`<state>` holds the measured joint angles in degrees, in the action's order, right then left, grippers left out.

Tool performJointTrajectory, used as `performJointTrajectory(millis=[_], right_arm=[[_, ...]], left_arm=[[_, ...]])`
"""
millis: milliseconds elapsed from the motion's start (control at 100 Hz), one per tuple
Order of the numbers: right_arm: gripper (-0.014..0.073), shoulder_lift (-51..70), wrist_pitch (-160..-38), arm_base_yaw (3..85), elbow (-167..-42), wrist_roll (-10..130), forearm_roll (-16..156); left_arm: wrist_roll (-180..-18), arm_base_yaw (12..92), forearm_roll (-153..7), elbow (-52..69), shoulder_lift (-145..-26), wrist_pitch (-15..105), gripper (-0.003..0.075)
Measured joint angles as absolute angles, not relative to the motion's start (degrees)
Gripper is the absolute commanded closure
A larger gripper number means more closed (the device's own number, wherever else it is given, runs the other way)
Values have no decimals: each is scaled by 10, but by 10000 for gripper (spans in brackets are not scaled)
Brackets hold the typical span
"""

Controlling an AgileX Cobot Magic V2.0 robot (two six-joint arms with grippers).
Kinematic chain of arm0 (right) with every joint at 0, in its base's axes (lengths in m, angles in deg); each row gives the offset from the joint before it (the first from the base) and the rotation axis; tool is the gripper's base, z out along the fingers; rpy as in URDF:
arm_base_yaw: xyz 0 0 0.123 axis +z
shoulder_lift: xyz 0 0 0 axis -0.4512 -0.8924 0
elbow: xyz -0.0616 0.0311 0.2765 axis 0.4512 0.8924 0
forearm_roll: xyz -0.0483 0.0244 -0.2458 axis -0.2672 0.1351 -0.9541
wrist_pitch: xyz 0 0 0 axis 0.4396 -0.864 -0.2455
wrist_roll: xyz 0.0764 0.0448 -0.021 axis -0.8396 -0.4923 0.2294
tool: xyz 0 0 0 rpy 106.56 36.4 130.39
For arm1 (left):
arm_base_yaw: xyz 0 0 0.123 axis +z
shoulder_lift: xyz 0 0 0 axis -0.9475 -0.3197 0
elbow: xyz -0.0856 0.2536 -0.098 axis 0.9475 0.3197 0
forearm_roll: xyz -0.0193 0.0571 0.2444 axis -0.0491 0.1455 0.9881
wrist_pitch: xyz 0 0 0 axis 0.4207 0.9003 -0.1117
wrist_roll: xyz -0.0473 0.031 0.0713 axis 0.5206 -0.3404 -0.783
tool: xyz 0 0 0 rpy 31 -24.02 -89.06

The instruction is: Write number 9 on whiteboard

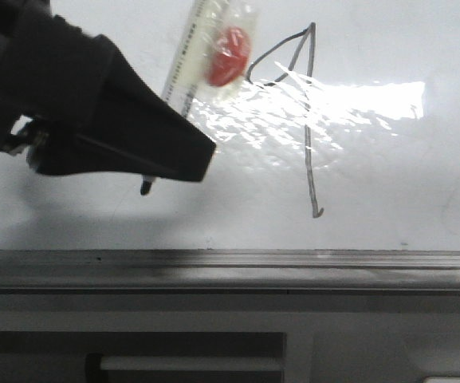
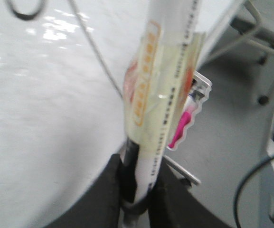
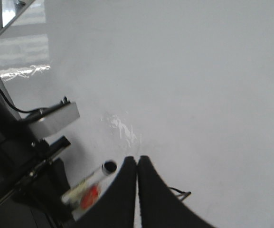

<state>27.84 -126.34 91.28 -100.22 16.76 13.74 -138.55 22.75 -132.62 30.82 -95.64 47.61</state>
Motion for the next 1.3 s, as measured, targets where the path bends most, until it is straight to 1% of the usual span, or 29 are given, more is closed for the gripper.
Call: performJointTrajectory(millis=[190,330,710,960,1030,1080,1130,1200,1250,1300], right_arm=[[654,284,-1294,913,-1002,161,137],[654,284,-1298,913,-1002,146,129],[654,284,-1298,913,-1002,112,102],[654,284,-1298,913,-1002,93,99],[654,284,-1298,913,-1002,93,99],[654,284,-1298,913,-1002,93,99],[654,284,-1298,913,-1002,92,99],[654,284,-1298,913,-1002,90,99],[654,284,-1298,913,-1002,90,99],[654,284,-1298,913,-1002,89,99]], left_arm=[[-1384,192,-1400,308,-958,276,741],[-1384,159,-1419,308,-968,181,741],[-1384,146,-1466,248,-1012,130,741],[-1383,142,-1488,240,-1024,115,734],[-1383,142,-1490,240,-1025,114,680],[-1383,142,-1493,240,-1025,114,611],[-1383,142,-1497,239,-1025,113,517],[-1382,142,-1503,238,-1025,114,417],[-1382,141,-1505,238,-1025,119,381],[-1382,141,-1507,237,-1025,124,372]])
